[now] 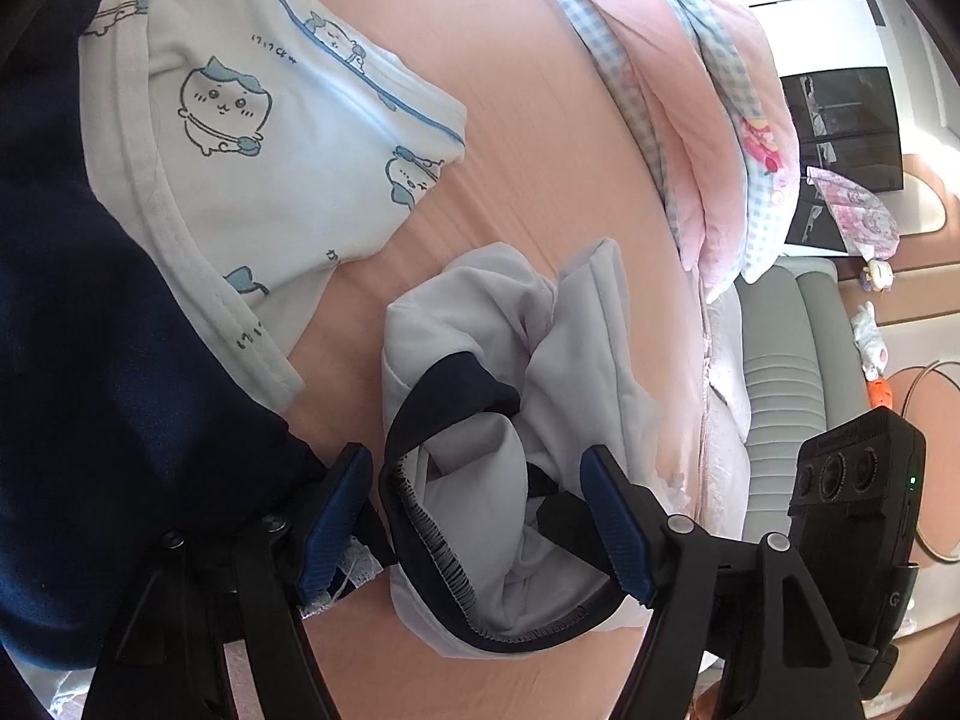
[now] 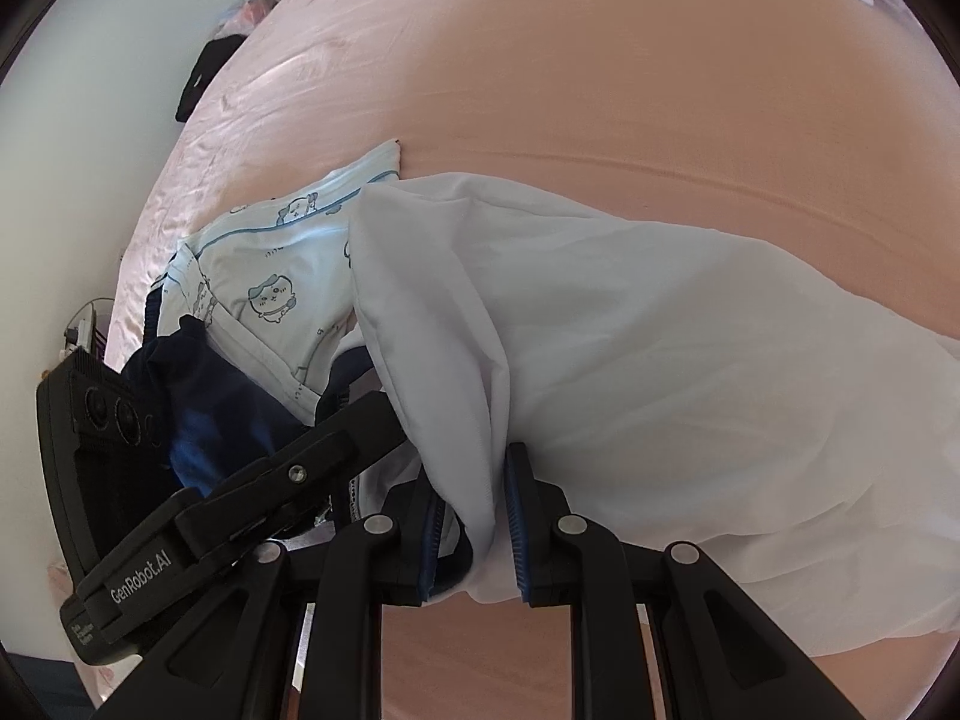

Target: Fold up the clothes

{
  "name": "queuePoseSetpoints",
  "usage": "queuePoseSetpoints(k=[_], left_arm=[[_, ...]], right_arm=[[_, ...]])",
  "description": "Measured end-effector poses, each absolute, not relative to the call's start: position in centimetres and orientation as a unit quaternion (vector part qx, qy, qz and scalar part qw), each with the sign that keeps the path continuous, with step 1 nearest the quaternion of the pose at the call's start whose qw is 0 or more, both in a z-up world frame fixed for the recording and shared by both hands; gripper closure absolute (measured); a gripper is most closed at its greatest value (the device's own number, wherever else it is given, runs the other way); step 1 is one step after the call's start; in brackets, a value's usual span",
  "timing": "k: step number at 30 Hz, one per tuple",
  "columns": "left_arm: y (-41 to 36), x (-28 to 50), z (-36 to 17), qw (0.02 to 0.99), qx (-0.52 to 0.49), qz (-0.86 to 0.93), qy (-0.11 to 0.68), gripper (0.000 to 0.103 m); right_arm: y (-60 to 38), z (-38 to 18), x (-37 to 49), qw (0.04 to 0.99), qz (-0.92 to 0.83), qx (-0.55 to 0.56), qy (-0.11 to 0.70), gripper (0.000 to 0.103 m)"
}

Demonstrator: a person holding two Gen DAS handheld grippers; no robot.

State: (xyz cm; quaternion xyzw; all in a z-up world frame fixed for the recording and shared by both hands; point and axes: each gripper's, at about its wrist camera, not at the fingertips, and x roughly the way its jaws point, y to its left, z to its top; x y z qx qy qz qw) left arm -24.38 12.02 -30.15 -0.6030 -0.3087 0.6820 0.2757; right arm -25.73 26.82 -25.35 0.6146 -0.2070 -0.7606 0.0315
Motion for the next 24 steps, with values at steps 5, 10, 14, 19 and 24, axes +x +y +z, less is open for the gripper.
queuePoseSetpoints(k=[5,10,14,19,24], left_arm=[[12.5,-24.8,-30.6,0.282,-0.619,0.667,-0.302,0.061],[12.2,-24.6,-30.7,0.27,-0.62,0.67,-0.308,0.067],[11.9,-24.5,-30.7,0.259,-0.618,0.673,-0.314,0.068],[11.7,-24.3,-30.1,0.262,-0.615,0.676,-0.309,0.075],[12.2,-24.0,-28.7,0.283,-0.599,0.69,-0.291,0.081]], right_arm=[[26.5,-25.0,-25.2,0.021,-0.774,0.603,-0.193,0.085],[26.3,-23.7,-24.1,0.009,-0.795,0.584,-0.168,0.061],[26.2,-22.1,-22.7,0.001,-0.818,0.559,-0.134,0.041],[25.8,-20.9,-21.3,0.011,-0.835,0.541,-0.103,0.041],[25.4,-20.9,-19.3,0.014,-0.851,0.519,-0.082,0.041]])
